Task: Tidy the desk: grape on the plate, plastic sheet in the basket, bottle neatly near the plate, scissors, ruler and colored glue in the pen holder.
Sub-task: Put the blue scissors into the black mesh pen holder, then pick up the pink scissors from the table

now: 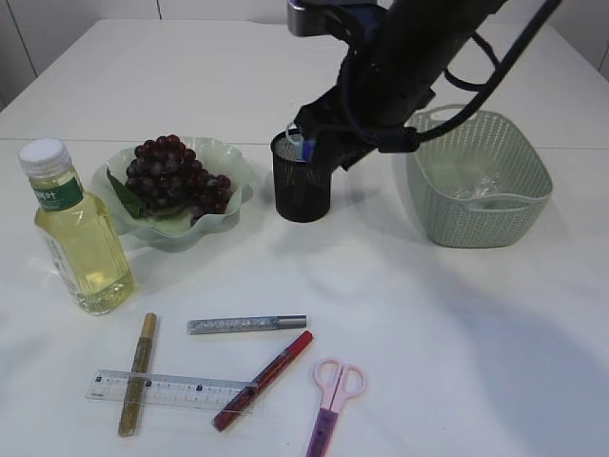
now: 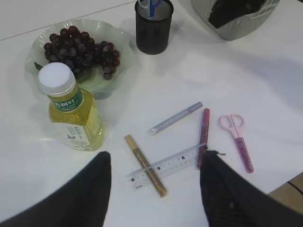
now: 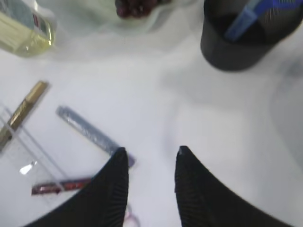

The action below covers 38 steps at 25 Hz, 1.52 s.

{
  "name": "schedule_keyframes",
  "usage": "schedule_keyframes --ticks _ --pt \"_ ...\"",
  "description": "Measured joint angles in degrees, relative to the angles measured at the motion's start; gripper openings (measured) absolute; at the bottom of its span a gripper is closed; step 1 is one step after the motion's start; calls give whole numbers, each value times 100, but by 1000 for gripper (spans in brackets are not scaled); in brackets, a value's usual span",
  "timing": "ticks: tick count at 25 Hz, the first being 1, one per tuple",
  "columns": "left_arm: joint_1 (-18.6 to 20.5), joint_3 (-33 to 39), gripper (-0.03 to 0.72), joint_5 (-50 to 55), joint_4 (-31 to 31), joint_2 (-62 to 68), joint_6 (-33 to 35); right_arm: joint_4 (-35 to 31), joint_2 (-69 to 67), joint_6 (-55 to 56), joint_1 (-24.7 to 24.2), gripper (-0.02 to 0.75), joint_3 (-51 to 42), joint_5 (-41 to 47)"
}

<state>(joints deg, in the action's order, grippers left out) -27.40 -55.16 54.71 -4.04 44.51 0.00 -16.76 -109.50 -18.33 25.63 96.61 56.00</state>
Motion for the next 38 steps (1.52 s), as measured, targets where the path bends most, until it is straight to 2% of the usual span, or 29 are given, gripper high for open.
schedule_keyframes --ticks 4,6,16,24,28,38 --pt "0 0 435 0 32 0 0 303 126 748 0 279 25 1144" --pt "0 0 435 0 72 0 0 367 140 970 0 279 32 1352" --pt "0 0 435 172 96 0 0 535 140 2057 0 279 32 1403" --pt "0 0 435 407 113 -10 0 155 295 3188 42 279 21 1417" --pt "0 0 435 698 113 -10 0 -156 585 3508 69 279 -319 1417" --pt "0 0 435 818 113 -10 0 -350 1372 3817 179 279 -1860 1417"
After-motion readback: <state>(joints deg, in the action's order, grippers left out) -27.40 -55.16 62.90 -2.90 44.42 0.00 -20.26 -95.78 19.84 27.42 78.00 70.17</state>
